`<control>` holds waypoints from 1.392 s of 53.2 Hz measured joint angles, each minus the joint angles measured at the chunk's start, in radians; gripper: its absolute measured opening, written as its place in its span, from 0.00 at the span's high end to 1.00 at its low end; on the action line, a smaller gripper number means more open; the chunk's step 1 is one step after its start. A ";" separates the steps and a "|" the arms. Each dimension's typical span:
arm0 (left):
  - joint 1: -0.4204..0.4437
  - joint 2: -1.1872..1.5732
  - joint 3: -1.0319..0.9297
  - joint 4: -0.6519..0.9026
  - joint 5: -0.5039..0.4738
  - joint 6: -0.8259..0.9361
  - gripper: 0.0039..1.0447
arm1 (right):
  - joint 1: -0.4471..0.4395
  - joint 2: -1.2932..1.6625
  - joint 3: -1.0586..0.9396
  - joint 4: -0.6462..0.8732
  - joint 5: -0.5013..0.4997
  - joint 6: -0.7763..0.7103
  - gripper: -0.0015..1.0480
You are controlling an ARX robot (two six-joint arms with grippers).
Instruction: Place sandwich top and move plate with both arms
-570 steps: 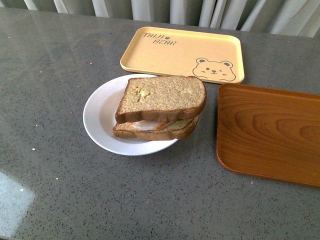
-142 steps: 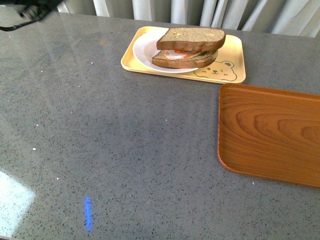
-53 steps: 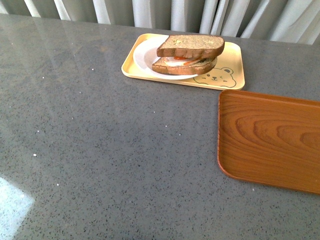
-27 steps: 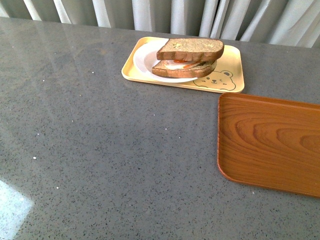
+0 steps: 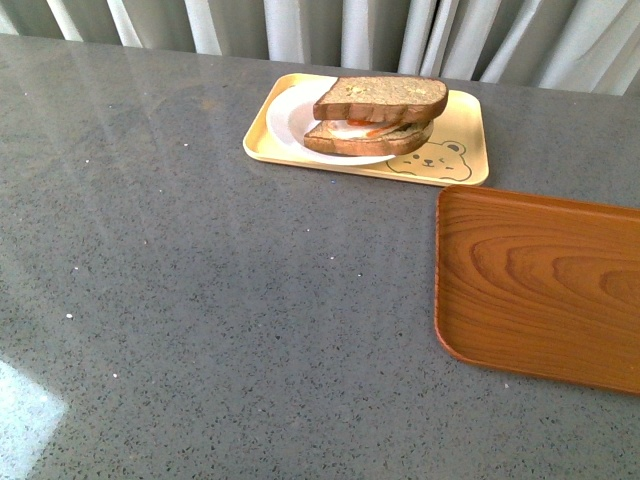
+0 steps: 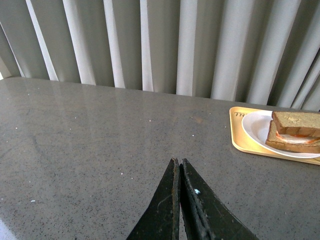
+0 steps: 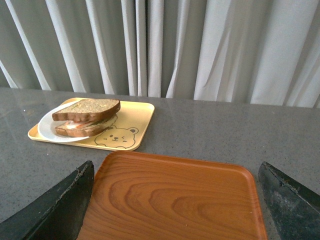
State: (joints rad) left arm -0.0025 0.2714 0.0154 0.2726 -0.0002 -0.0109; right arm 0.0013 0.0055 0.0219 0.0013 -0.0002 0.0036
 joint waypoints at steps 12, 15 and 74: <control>0.000 -0.064 0.000 -0.063 0.000 0.000 0.99 | 0.000 0.000 0.000 0.000 0.000 0.000 0.09; 0.000 -0.076 0.000 -0.075 0.000 0.000 0.99 | 0.000 0.000 0.000 0.000 0.000 0.000 0.09; 0.000 -0.256 0.000 -0.273 0.000 0.002 0.08 | 0.000 0.000 0.000 0.000 0.000 0.000 0.09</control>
State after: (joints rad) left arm -0.0021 0.0154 0.0154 -0.0002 -0.0002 -0.0086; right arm 0.0013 0.0051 0.0219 0.0013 -0.0002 0.0036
